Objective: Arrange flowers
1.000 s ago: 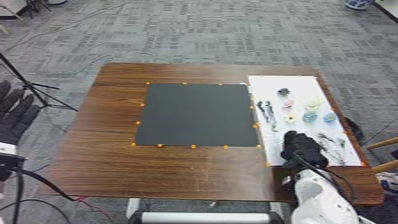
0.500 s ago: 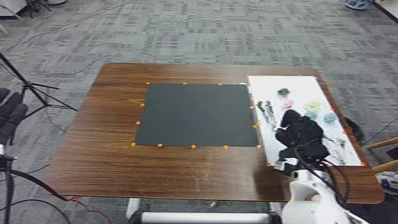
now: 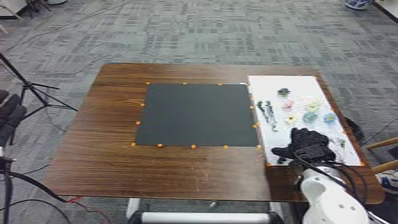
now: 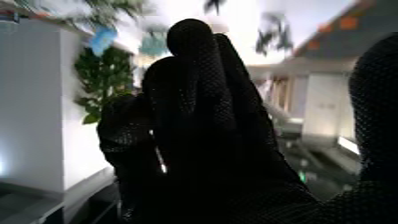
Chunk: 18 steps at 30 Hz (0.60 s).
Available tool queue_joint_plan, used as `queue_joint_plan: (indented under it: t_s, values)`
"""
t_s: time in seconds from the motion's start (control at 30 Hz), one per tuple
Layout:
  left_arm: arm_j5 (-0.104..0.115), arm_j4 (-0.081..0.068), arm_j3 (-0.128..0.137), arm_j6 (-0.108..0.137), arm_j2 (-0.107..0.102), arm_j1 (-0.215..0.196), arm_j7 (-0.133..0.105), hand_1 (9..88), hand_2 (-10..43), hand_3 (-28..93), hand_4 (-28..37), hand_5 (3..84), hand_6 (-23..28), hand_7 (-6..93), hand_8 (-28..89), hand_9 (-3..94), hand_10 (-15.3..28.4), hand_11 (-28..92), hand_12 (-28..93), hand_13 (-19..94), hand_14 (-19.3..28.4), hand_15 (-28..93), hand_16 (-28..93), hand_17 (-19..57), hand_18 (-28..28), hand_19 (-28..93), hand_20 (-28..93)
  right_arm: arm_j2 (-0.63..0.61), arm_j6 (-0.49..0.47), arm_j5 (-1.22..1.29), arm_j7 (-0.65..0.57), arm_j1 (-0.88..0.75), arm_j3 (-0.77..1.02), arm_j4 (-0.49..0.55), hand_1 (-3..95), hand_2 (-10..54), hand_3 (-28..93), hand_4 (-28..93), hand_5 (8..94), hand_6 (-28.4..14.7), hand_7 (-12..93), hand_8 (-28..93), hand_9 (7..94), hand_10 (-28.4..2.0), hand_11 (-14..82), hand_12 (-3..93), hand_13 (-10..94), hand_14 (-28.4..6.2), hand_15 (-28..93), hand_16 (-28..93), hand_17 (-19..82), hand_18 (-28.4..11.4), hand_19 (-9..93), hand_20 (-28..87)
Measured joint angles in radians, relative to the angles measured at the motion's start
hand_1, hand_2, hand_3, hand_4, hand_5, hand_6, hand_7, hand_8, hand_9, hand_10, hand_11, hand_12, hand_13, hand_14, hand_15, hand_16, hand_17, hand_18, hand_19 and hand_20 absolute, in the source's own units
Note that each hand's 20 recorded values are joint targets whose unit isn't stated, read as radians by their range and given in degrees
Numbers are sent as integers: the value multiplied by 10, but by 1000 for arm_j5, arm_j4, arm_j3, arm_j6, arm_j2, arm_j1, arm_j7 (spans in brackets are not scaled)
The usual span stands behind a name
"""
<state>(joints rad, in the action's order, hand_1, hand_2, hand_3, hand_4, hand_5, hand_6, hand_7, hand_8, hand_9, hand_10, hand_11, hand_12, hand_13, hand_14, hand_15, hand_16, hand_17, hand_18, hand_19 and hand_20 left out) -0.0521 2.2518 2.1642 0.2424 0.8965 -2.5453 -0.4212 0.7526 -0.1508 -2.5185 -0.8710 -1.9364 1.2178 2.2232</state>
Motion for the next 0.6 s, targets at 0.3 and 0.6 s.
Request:
queue_joint_plan:
  t_s: [0.3, 0.6]
  values:
    - [-2, -1, -11, 0, 0, 0, 2, 235, 158, 675, -283, 356, 78, 76, -63, 309, 137, 116, 122, 213, 131, 218, -35, -23, 87, 192, 106, 18, -109, 58, 4, 14, -1, -14, 344, -95, 621, -240, 675, -99, 247, -48, 724, -205, 365, 296, 610, -194, 706, 380, 401, -284, 932, 455]
    - [3, 0, -12, 0, 0, 0, 0, 235, 158, 675, -283, 356, 78, 77, -63, 309, 136, 118, 122, 213, 131, 220, -33, -23, 86, 191, 106, 44, -183, 77, 35, 55, 1, -32, 512, -95, 666, -234, 654, -54, 326, 166, 743, -146, 315, 395, 632, -164, 695, 381, 389, -277, 932, 420]
